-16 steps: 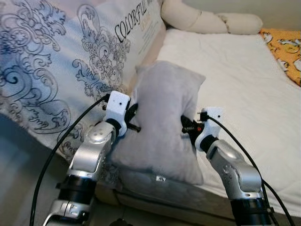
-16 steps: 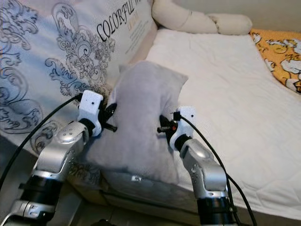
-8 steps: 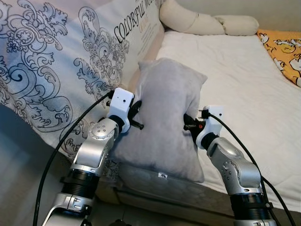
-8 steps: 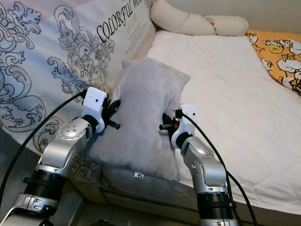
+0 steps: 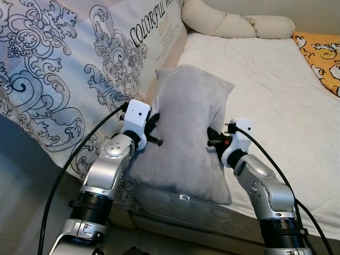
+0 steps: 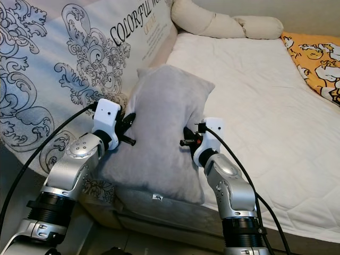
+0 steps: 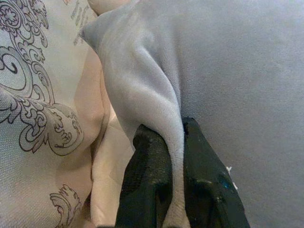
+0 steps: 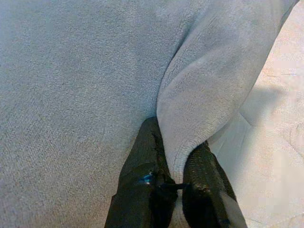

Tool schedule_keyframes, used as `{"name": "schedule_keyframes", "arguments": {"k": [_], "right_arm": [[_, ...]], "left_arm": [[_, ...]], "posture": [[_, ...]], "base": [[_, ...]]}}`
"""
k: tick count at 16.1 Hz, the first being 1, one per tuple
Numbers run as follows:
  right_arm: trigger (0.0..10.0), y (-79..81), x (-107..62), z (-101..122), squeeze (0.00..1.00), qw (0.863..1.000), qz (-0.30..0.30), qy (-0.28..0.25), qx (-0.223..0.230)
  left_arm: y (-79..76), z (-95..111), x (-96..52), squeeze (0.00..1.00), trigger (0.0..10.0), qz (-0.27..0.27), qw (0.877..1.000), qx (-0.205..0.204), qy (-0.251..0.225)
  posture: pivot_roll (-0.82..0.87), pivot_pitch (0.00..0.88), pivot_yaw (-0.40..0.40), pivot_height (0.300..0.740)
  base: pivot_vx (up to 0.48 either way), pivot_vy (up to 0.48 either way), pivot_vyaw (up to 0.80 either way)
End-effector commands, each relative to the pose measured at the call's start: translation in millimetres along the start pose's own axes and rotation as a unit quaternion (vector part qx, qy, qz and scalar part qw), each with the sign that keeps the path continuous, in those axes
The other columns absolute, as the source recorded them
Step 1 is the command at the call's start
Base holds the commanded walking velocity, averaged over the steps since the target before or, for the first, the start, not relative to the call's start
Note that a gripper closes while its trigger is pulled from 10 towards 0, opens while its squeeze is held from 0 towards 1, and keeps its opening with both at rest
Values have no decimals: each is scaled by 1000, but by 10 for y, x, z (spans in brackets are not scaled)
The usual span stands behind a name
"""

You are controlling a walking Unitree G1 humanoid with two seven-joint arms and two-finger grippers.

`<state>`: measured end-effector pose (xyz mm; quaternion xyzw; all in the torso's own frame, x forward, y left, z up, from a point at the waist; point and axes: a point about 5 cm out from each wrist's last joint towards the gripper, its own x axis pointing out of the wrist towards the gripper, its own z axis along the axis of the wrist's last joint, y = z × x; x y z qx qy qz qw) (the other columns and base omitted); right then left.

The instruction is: Clean up the room

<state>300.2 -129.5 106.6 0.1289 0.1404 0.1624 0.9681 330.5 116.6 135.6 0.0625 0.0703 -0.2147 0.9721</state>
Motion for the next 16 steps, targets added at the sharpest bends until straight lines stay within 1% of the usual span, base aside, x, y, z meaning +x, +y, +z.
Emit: {"name": "schedule_keyframes", "arguments": {"k": [1,10,11,12,13,16], "right_arm": [[10000,61,7,65,0,1000,14,-18,-4],[10000,61,7,65,0,1000,14,-18,-4],[10000,85,4,73,0,999,23,-22,-4],[10000,149,47,57,0,998,48,-15,-31],[10000,165,59,50,0,998,54,-12,-39],[10000,179,72,46,0,997,62,-9,-43]], "left_arm": [[-7,98,-12,0,10000,-2,1000,4,-24],[-7,98,-12,0,10000,-2,1000,4,-24],[1,91,-17,0,10000,5,1000,1,-25],[103,68,-81,0,10000,31,999,-6,-24],[131,64,-99,0,10000,38,999,-8,-24],[136,57,-111,0,10000,39,999,-9,-21]], "posture": [[-68,0,20,740],[-68,0,20,740],[-67,0,19,740],[-41,0,-3,740],[-40,0,-3,740],[-33,0,-3,740]], "base": [[0,0,0],[0,0,0],[0,0,0],[315,0,0],[311,0,0],[312,0,0]]}}
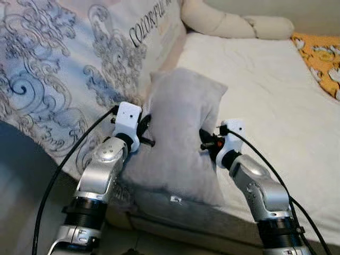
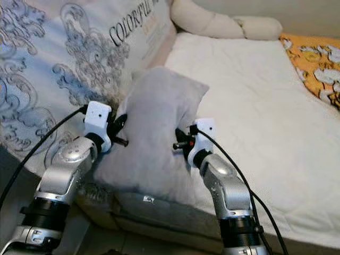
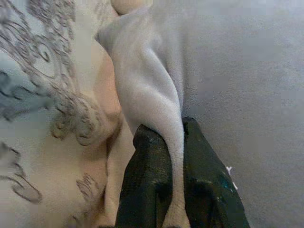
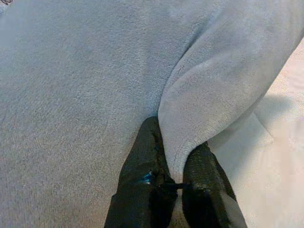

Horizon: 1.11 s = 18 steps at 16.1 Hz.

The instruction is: Clean up the room

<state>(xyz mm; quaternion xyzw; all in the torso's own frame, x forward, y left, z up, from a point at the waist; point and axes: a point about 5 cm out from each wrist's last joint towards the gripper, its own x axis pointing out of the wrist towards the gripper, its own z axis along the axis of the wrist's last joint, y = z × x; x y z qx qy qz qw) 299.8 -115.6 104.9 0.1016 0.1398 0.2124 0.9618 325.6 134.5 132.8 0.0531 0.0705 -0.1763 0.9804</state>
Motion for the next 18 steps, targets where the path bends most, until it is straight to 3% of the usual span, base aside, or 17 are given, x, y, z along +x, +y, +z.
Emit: {"name": "schedule_keyframes", "arguments": {"k": [1,18], "right_arm": [[10000,44,26,89,0,1000,15,-19,-11],[10000,105,40,14,0,999,31,-10,-21]], "left_arm": [[-12,103,-11,0,10000,1,1000,1,-20],[60,115,-48,0,10000,10,1000,5,-15]], "posture": [[-27,0,-5,740],[-20,0,2,740]], "base": [[315,0,0],[303,0,-79]]}}
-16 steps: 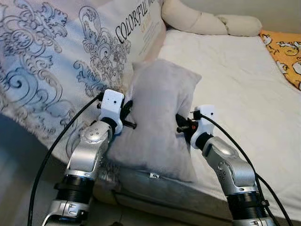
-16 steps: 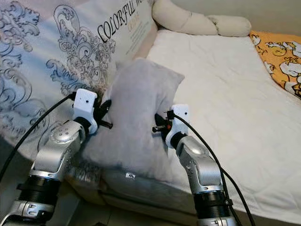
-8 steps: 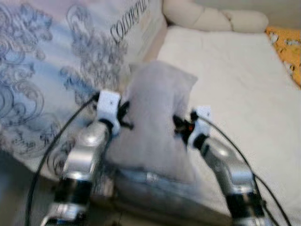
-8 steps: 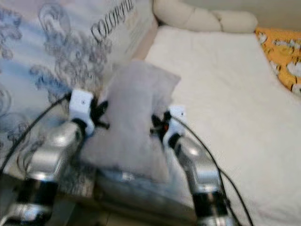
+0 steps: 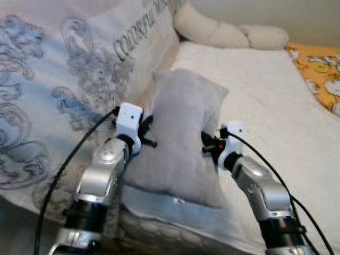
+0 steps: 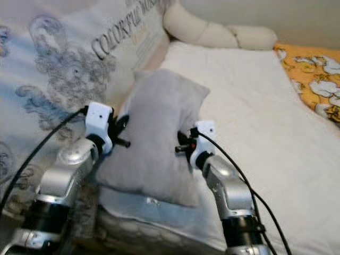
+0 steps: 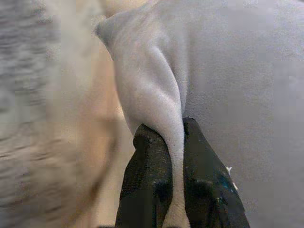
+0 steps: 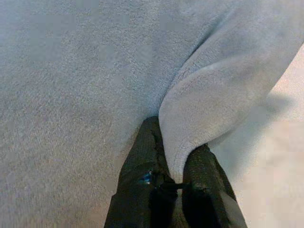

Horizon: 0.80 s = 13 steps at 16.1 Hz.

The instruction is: Clean up the room

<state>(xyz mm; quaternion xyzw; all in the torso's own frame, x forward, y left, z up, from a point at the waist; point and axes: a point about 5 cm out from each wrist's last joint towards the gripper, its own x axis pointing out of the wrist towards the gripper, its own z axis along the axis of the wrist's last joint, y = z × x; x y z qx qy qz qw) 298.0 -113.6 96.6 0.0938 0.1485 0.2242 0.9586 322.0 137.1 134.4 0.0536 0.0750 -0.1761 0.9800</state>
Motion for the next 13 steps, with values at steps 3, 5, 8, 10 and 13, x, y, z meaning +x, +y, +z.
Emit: {"name": "schedule_keyframes", "arguments": {"k": [3,5,8,10,13], "right_arm": [[10000,100,2,114,0,999,22,-34,7],[10000,29,-2,106,259,999,2,-30,24],[10000,-113,-19,94,1000,998,-46,-30,24],[10000,-164,-52,89,1000,997,-61,-30,21],[10000,-257,-125,54,1000,996,-86,-31,17]], "left_arm": [[70,104,0,0,10000,9,1000,13,-17],[76,130,53,0,10000,-6,999,32,-20],[86,163,174,0,10000,-27,998,55,-12],[73,173,284,0,10000,-41,997,64,-7],[19,204,459,0,10000,-55,995,82,-7]], "posture": [[-29,0,13,740],[-35,0,19,740],[-52,0,34,740],[-70,0,48,740],[-97,0,68,740]], "base": [[0,0,0],[0,0,0],[0,0,0],[0,0,0],[0,0,0]]}}
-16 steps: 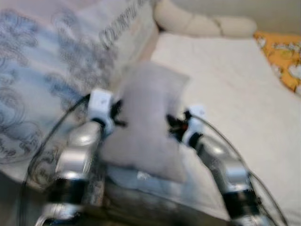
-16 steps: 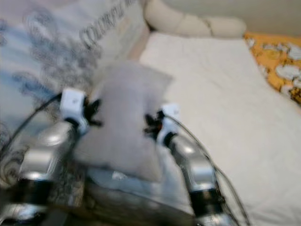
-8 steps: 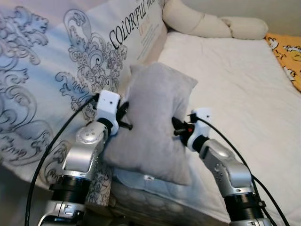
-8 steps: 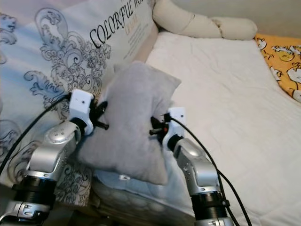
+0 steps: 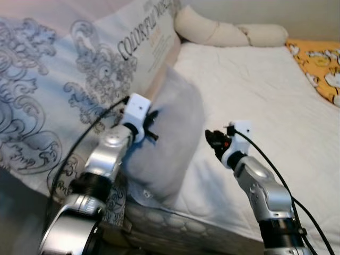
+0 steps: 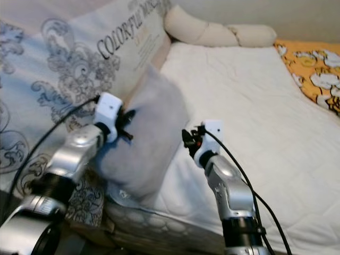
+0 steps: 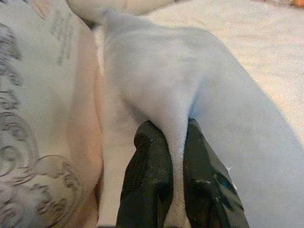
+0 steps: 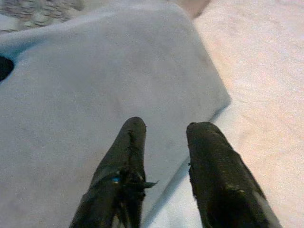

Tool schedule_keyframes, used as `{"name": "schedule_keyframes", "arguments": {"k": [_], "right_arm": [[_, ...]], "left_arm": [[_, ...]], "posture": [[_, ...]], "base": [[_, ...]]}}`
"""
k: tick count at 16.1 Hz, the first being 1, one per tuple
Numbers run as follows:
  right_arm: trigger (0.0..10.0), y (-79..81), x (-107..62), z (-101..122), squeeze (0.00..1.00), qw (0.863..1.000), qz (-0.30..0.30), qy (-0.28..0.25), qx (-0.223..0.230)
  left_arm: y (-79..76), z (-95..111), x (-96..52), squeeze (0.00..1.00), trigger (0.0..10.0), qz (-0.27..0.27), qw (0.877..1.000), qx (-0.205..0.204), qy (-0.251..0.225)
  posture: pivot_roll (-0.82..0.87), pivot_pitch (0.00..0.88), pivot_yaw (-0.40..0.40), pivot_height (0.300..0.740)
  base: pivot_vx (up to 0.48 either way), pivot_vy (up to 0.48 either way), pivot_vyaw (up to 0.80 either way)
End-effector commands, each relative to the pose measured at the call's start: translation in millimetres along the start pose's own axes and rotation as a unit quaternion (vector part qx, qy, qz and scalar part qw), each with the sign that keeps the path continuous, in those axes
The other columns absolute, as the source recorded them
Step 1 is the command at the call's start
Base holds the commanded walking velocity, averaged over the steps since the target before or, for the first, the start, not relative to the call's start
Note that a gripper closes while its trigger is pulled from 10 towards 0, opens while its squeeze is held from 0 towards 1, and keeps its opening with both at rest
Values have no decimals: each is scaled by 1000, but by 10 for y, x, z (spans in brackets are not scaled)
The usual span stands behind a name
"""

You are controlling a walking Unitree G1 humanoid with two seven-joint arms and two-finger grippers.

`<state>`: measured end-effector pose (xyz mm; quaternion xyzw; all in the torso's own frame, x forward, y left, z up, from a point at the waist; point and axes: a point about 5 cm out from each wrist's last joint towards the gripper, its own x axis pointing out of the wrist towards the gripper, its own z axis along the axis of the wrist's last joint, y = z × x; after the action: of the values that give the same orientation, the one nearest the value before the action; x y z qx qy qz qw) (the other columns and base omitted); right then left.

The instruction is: Clean up the room

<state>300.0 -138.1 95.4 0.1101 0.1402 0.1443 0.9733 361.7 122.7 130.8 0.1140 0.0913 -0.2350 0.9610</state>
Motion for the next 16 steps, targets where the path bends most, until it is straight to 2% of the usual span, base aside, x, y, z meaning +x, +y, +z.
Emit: {"name": "schedule_keyframes", "arguments": {"k": [1,3,4,5,7,10,12,14,16], "right_arm": [[10000,-50,-38,33,1000,1000,-13,-12,-8],[10000,-116,-100,56,1000,1000,-18,-20,-6],[10000,-99,-143,82,1000,1000,8,-21,-19],[10000,-21,-208,93,1000,996,67,-9,-57],[10000,-3,-263,104,1000,992,100,0,-79],[10000,-21,-392,154,1000,982,156,12,-107],[10000,-11,-440,208,1000,975,188,17,-118],[10000,-29,-450,229,1000,970,201,25,-137],[10000,-49,-447,242,1000,968,204,29,-146]], "left_arm": [[39,182,55,0,10000,3,999,26,-31],[26,250,168,0,10000,0,999,34,-37],[3,237,213,0,10000,-3,999,37,-32],[-6,191,248,0,10000,-4,999,47,-19],[8,189,265,0,10000,-3,998,62,-16],[181,329,271,0,10000,43,997,55,-30],[371,372,220,0,10000,93,994,53,-32],[508,343,161,0,10000,127,990,45,-30],[578,265,115,0,10000,154,987,41,-22]], "posture": [[-108,0,75,740],[-132,0,94,740],[-140,0,100,740],[-153,0,104,740],[-160,0,104,740],[-158,0,93,740],[-157,0,89,740],[-151,0,75,740],[-145,0,66,740]], "base": [[0,0,0],[0,0,0],[0,0,0],[0,0,0],[0,0,0],[0,0,0],[0,0,0],[0,0,0],[0,0,0]]}}
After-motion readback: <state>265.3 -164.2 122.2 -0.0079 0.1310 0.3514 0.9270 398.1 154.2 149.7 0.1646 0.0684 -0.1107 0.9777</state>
